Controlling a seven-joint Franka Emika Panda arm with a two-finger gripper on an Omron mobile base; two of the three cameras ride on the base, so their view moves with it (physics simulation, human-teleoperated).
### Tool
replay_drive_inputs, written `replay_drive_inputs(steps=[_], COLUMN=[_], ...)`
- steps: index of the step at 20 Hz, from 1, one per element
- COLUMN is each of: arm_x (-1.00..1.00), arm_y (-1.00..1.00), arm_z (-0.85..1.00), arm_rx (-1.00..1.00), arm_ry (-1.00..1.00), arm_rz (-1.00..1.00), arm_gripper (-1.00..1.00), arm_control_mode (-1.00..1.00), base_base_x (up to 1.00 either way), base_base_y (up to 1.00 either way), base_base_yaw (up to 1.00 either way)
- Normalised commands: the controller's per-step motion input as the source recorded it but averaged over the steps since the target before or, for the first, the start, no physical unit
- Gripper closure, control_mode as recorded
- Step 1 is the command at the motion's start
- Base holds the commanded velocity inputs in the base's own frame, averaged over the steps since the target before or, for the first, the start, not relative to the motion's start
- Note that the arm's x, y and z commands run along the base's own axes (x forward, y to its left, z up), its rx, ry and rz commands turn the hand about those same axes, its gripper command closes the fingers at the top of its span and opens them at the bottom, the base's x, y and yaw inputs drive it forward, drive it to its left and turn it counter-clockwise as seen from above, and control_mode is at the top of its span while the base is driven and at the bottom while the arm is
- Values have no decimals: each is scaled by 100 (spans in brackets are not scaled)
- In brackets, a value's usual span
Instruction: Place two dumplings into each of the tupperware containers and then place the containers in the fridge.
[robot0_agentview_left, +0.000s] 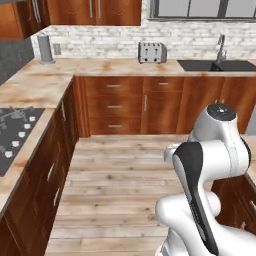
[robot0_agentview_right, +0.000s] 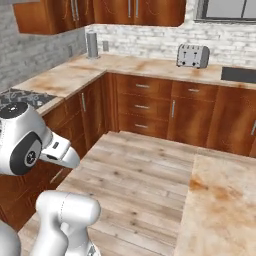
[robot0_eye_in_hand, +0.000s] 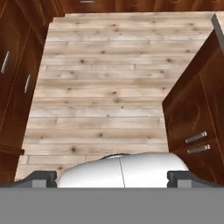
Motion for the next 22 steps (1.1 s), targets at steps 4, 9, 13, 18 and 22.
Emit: replay_drive_inputs(steps=[4,9,13,18,22], arm_x=[0,0,0,0,0], arm_y=[0,0,0,0,0], arm_z=[0,0,0,0,0], arm_rx=[0,0,0,0,0], arm_ry=[0,0,0,0,0], arm_rz=[0,0,0,0,0], arm_gripper=[-100,-100,-100,-100,-100], arm_control_mode=[100,100,100,100,100], base_base_x=[100,100,100,95,78], base_base_y=[0,0,40,31,8], base_base_yaw=[-36,-51,-42,-47,-64])
